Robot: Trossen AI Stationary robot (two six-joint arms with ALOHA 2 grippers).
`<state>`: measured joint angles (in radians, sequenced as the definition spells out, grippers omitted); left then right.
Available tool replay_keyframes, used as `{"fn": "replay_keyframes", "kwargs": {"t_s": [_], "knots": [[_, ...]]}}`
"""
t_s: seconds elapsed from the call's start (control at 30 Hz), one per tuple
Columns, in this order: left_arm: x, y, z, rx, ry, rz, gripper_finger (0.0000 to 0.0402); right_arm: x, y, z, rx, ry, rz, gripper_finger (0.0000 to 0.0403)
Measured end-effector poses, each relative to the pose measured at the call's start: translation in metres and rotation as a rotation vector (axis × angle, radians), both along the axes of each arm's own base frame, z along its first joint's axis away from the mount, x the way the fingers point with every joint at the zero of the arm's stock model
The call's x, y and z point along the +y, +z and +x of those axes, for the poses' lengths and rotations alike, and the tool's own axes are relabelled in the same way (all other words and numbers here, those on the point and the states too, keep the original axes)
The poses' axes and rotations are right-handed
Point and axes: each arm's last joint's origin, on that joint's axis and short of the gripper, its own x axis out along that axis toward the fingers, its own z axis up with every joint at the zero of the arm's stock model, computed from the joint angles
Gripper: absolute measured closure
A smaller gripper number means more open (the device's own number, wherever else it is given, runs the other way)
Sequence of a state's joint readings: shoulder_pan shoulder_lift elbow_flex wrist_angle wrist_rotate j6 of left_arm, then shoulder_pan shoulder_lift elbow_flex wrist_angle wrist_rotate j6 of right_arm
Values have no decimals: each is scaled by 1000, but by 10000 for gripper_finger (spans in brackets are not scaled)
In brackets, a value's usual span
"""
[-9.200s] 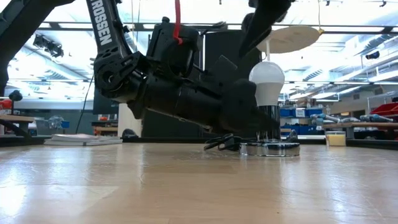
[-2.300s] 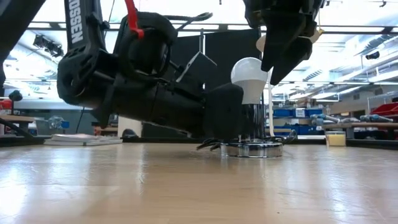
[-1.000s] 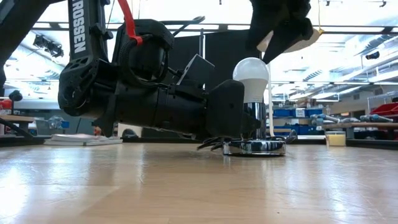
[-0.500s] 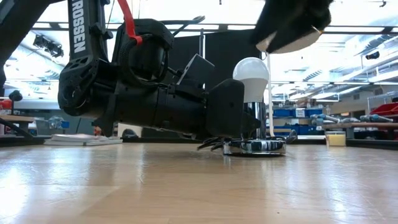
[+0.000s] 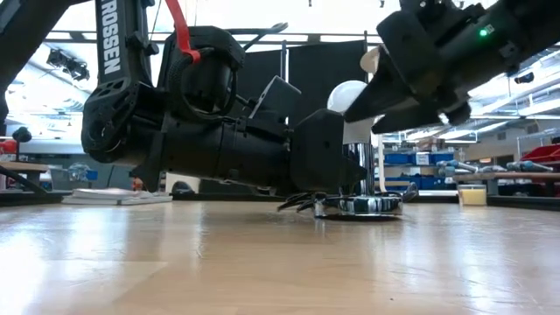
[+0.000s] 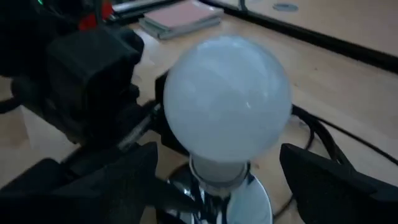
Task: Screw lightbulb
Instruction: Insert the lightbulb into the lamp
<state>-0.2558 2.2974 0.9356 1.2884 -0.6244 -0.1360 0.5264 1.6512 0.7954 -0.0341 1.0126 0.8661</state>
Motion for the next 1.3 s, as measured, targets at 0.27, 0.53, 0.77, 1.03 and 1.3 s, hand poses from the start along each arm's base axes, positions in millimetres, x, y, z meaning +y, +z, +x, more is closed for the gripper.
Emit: {"fn": "replay_keyframes", "kwargs": {"t_s": [0.27,0.53,0.77,1.03,1.3], "knots": [[0,0,0,-1,0,0,200,-14,0,9,-82,51,-75,56],[0,0,0,0,1,0,200,-28,-5,12,-57,65,-75,56],[0,0,0,0,1,1,200,-29,-6,11,-34,70,-93,56],[0,0,0,0,0,4,200,-20,-14,-3,3,4,-105,56],[0,0,0,1,0,4,200,-12,-22,-18,31,-32,-86,56]]}}
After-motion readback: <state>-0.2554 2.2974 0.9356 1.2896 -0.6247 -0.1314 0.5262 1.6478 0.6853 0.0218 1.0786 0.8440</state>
